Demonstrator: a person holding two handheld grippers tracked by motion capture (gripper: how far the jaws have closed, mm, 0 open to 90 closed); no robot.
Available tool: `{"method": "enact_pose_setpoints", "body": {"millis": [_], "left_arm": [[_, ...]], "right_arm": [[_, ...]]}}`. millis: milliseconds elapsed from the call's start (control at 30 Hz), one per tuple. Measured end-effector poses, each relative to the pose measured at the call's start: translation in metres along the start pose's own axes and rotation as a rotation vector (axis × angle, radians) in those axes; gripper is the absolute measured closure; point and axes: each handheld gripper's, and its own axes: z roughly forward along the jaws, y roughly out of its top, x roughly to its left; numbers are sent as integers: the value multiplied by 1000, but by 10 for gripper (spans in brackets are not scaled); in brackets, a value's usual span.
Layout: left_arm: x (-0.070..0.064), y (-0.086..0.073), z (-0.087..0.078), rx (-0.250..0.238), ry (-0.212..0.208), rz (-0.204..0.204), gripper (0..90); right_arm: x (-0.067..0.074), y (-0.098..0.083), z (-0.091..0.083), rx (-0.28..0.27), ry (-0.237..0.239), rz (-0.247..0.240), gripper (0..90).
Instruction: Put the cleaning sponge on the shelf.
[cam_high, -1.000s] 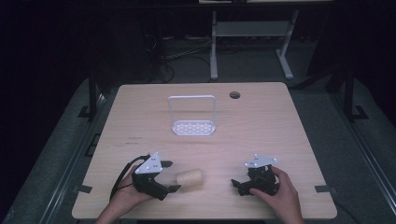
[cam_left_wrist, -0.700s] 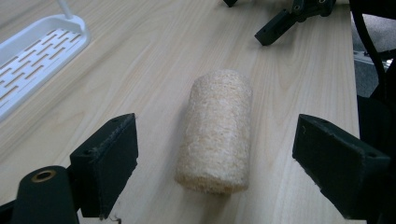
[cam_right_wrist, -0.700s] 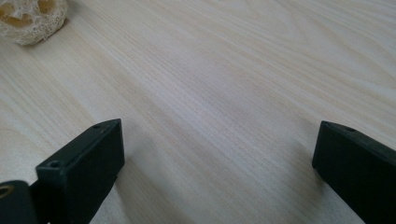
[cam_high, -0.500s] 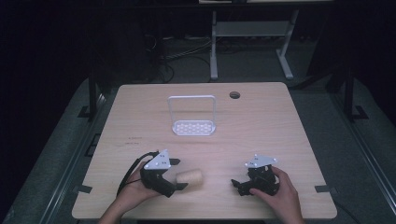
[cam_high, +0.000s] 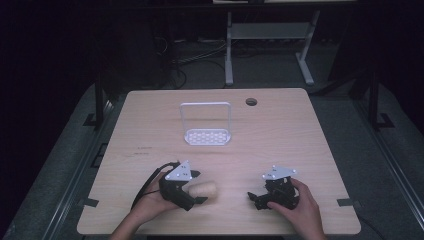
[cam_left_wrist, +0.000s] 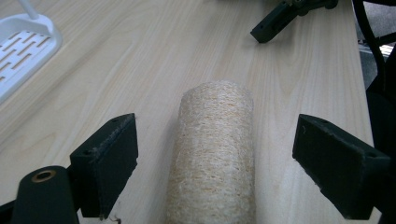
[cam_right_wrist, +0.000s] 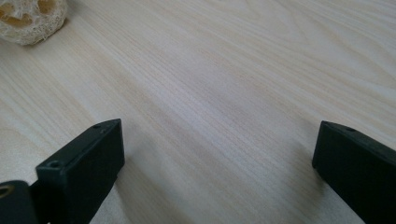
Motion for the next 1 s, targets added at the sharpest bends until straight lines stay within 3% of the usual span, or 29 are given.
{"method": "enact_pose_setpoints", "body": {"millis": [267,800,1000], "left_arm": [[0,-1,12,40,-3,28,140],[0,-6,27,91,-14,29,148],[0,-8,29,97,-10,17,207]], "right_arm": [[0,0,0,-1,-1,-1,18],[0,0,0,-1,-1,-2,18],[0,0,0,-2,0,-3,19]]}}
